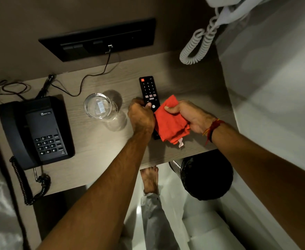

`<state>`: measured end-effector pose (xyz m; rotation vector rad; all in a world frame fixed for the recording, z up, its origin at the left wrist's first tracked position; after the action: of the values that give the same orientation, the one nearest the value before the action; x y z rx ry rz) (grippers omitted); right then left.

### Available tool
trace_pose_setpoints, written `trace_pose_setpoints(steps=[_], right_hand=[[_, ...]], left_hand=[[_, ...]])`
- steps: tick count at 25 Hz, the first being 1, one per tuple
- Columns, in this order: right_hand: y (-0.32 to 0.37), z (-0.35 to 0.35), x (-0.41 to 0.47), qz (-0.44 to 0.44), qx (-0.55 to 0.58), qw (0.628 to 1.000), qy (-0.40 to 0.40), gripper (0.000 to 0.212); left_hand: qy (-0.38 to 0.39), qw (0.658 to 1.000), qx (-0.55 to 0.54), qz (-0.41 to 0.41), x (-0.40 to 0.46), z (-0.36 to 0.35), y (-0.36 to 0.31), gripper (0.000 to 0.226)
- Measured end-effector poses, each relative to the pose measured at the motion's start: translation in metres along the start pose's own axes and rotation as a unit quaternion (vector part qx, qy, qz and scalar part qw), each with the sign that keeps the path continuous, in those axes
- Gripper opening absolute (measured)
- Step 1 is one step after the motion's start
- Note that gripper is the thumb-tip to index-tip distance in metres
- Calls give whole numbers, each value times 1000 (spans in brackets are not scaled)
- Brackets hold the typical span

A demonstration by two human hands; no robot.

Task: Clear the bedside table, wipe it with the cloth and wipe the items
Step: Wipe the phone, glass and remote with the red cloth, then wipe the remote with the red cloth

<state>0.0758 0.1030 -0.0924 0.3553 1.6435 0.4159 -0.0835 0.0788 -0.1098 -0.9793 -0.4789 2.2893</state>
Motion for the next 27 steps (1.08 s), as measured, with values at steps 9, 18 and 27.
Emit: trace_pose_setpoints(steps=[9,18,27], right_hand=[[-25,26,-84,104,301,947,-41,37],[-167,105,-302,275,341,854,-281,33],[-390,180,-541,236,271,690,-628,34]], left_hand=[[256,958,-114,-60,-85,16,-38,58],[444,863,-25,-239,-291,8,-25,33],[517,731,134,-425,-589,-37,57,36]])
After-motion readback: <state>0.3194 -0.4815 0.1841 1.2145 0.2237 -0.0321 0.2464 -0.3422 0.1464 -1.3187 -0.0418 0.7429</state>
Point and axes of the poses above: each hand's wrist, its own x-axis towards the middle knuckle, its own z-axis out of the back of the hand, y = z × x, the point moved 5 cm from there along x, towards the middle knuckle, and after that the axes turned 15 degrees about x, right-handed, at the moved point
